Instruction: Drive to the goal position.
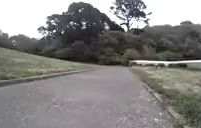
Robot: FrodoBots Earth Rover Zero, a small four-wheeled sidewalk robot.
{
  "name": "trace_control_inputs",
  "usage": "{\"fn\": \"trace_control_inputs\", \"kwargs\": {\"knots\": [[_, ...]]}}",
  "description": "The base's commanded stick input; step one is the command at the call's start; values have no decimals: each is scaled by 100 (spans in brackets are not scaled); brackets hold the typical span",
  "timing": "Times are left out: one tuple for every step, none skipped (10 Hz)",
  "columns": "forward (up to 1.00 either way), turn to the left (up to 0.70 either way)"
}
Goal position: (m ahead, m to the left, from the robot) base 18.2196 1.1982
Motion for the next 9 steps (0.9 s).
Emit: {"fn": "trace_control_inputs", "kwargs": {"knots": [[70, -21], [70, 0], [70, 0], [70, 0], [70, 0], [70, 0], [70, 0], [70, 0], [70, 0]]}}
